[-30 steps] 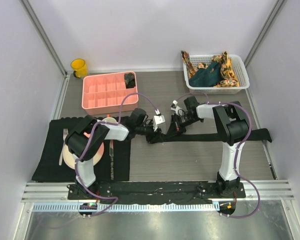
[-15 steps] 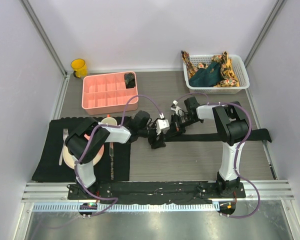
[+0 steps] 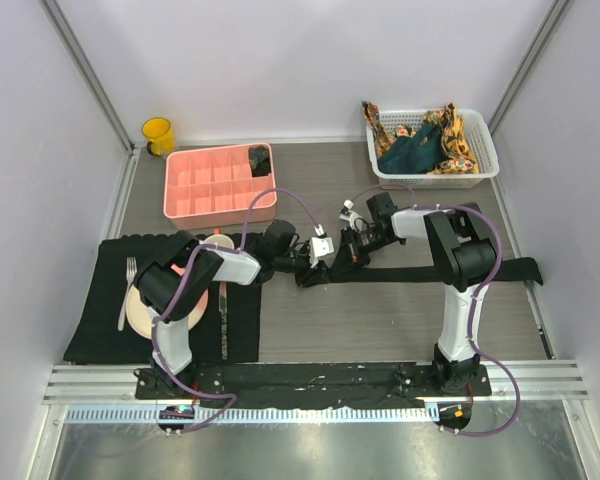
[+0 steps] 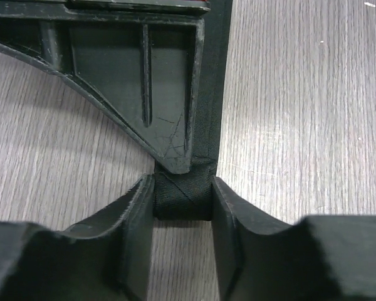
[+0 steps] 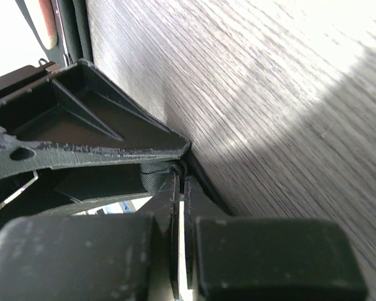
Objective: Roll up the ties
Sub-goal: Roll the tie at the center of the board.
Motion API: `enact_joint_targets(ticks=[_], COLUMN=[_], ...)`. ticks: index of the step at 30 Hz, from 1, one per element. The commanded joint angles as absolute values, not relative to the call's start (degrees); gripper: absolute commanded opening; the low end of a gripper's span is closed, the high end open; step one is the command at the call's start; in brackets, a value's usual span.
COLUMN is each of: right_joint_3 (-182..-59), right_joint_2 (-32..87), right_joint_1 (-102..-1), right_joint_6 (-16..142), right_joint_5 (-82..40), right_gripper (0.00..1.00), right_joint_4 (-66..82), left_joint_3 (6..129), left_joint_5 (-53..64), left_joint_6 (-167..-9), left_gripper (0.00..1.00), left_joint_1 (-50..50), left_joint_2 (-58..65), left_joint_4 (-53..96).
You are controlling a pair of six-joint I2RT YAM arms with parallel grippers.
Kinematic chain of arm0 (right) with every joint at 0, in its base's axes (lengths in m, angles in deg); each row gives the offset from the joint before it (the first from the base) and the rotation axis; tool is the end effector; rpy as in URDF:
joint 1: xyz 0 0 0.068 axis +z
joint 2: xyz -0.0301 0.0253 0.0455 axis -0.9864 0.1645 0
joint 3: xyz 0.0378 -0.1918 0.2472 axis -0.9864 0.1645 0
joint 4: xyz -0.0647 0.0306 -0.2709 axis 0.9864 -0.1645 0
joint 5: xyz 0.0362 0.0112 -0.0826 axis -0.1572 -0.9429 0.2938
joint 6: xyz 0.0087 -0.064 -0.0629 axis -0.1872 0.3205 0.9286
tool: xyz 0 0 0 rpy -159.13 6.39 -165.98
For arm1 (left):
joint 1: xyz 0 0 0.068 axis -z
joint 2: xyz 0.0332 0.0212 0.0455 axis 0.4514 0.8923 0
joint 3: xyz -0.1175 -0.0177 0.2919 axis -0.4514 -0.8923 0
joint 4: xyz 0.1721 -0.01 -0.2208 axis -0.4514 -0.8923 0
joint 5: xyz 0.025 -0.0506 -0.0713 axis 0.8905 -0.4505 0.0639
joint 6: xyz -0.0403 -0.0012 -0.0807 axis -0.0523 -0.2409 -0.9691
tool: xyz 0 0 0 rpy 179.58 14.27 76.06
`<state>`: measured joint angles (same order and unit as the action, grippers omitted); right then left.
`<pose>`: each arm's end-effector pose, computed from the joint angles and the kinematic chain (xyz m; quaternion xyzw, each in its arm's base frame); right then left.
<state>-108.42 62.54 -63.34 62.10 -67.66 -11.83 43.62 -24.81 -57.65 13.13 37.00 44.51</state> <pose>0.3614 0.1800 0.0992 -0.1399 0.8729 0.4663 0.0319 0.2840 -0.3037 0.1248 0.5446 0.6547 -0.3678 0.3735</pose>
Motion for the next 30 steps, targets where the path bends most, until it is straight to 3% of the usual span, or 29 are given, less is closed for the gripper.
enact_joint_targets(ticks=[1,12,28,30], right_joint_3=[-110.01,-115.55,-116.34,-116.52], right_joint_2=[64.55,58.83,61.03,60.24], right_joint_1=[-63.04,-63.92,-60.93,-61.81], right_joint_6=[65.55,56.68,52.35,53.06], right_joint_5=[-58.03,-61.98,-61.9,-60.67], right_gripper=[0.06,0.37,0.38,0.44], right_joint_4=[-10.63,-20.91,-23.53,-25.39], left_joint_3=[41.05,44.13,47.2,47.03], left_joint_5=[-22.6,-16.61,-13.53,-13.44], left_joint_6=[-57.36,-54.55,-53.93,-53.76], left_gripper=[0.38,0.33,0.34,0.34], left_joint_1=[13.59,14.47,15.35,15.35], left_joint_2=[38.92,38.39,39.1,38.75], left_joint_4=[36.92,28.31,22.77,22.59])
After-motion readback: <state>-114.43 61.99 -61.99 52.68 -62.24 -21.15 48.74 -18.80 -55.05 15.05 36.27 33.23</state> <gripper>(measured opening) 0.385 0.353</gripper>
